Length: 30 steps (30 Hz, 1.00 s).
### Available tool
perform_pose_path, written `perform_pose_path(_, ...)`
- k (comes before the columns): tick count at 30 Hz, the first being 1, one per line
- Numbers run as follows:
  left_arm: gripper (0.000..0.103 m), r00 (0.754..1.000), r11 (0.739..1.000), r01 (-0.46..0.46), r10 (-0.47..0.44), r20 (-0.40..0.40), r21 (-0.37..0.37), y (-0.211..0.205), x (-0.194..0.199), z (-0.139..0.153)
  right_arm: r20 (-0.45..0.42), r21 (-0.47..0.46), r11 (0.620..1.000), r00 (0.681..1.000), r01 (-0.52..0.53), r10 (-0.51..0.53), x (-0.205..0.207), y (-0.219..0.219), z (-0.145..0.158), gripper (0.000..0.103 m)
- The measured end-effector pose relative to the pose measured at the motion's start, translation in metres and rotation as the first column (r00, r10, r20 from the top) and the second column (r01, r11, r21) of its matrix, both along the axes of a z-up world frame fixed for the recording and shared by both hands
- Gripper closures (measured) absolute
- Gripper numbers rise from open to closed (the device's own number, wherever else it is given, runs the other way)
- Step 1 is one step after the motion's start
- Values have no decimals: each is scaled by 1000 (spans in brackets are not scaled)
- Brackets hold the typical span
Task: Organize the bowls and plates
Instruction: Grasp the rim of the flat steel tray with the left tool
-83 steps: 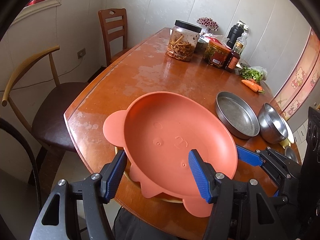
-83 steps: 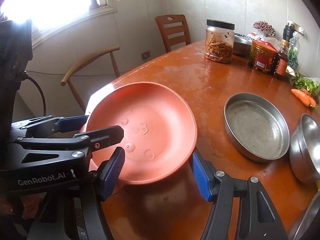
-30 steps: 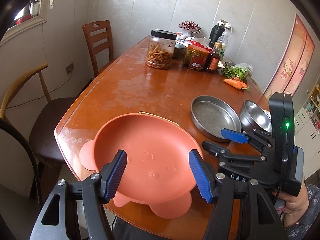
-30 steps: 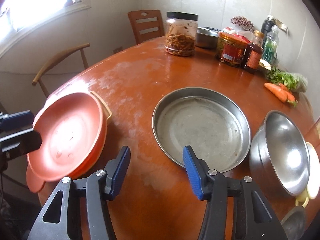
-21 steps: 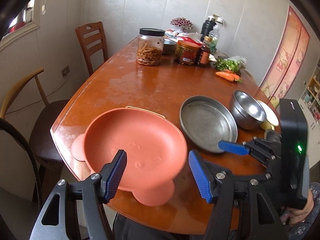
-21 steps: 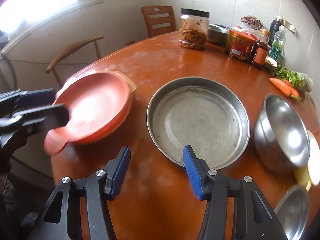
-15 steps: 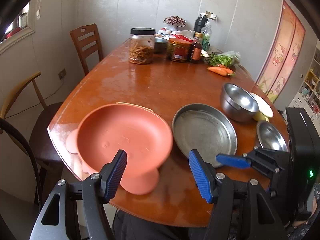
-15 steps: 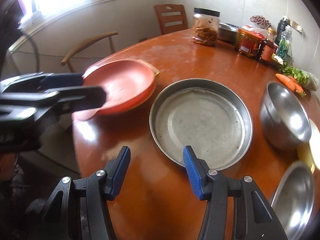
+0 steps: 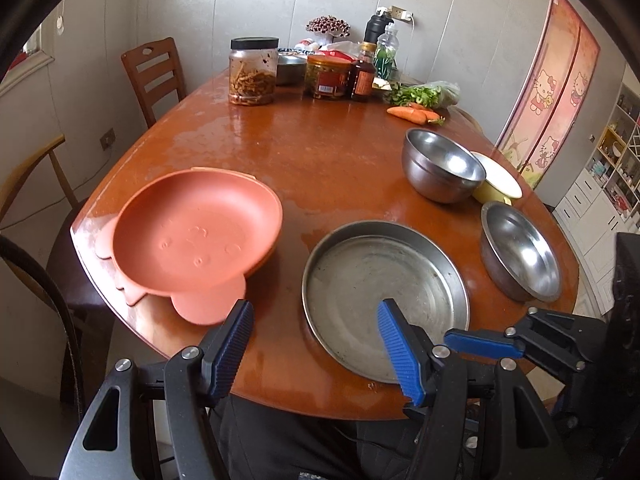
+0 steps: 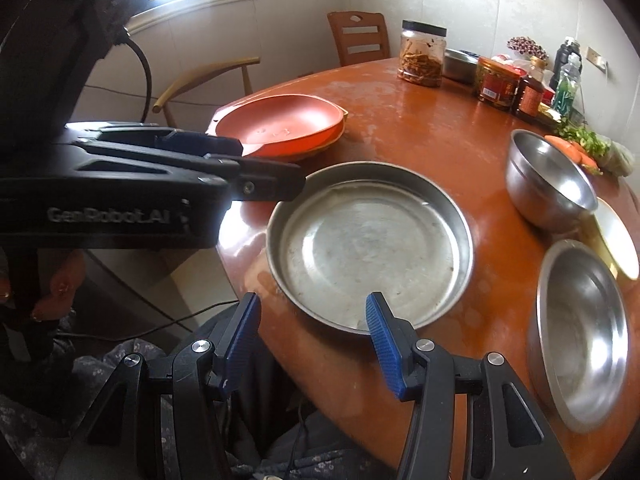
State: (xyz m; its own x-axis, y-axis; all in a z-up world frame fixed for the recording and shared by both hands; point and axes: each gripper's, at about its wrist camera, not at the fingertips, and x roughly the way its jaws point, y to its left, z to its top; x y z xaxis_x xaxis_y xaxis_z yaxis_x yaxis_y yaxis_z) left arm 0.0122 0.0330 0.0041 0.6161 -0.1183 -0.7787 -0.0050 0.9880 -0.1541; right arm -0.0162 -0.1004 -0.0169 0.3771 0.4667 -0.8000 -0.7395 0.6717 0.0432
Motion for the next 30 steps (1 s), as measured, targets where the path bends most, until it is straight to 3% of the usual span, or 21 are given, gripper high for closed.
perform_pose_path(4, 39, 1000, 1000, -17, 17, -3, 0, -2, -1, -2, 27, 19, 999, 999, 28, -28, -3, -10, 9, 46)
perform_pose_path(11, 39, 999, 999, -31, 31, -13, -15, -3, 2, -8, 66, 63, 983, 983, 170, -174, 5, -35, 21, 45)
perform_pose_path(14, 39, 999, 1000, -28, 28, -25, -11, -6, 5, -13, 38, 70, 972, 973, 226, -229, 16, -40, 16, 45)
perform_pose_path(19, 39, 999, 1000, -18, 17, -42, -1, -12, 8, -20, -16, 79, 961, 964, 265, -264, 26, -38, 2, 45)
perform_pose_path(30, 39, 996, 1000, 0, 1, -87, 9, -21, 19, -34, 0, 60, 959, 961, 278, -278, 36, -30, -9, 45)
